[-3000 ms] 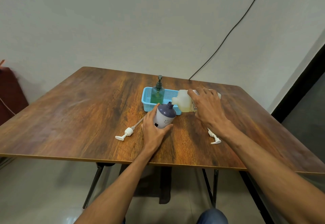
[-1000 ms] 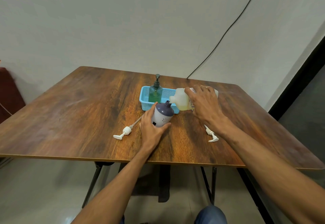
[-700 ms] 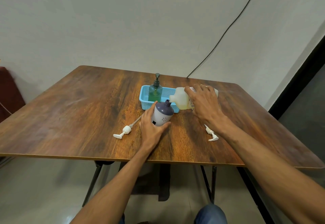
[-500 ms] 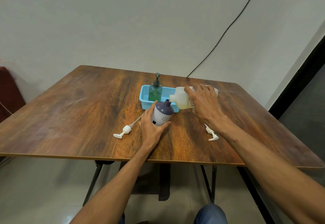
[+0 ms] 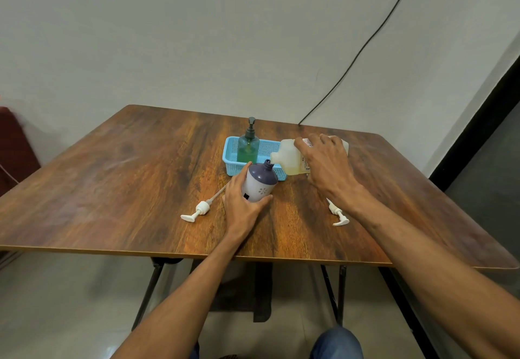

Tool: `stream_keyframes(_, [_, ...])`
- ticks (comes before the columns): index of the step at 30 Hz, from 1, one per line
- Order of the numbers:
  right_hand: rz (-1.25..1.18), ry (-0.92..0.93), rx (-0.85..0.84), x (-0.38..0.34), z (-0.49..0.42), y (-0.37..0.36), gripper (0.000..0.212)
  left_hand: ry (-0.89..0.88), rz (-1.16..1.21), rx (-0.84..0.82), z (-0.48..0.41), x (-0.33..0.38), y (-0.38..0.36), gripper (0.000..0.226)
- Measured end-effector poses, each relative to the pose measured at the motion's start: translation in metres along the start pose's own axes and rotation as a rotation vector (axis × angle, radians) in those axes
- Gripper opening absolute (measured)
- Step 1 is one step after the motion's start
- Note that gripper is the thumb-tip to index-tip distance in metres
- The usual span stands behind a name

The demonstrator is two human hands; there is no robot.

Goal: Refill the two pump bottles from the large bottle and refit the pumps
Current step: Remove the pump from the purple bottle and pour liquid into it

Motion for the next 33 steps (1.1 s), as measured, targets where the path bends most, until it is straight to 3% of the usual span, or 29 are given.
stream_keyframes(33, [0.028,0.007,-0.013,-0.0013,-0.0005,0.0035,0.071,-0.013,-0.006,0.01,-0.0019,-0.0046,-0.0012,0.092])
Point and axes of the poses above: each hand's wrist, its own z-axis away from the middle knuckle, its own y-axis out of the back of the hand, x = y × z, the point moved 8 cm from there along -z, towards the middle knuckle, and after that the axes turned 12 degrees about y, right-handed, at the moved point
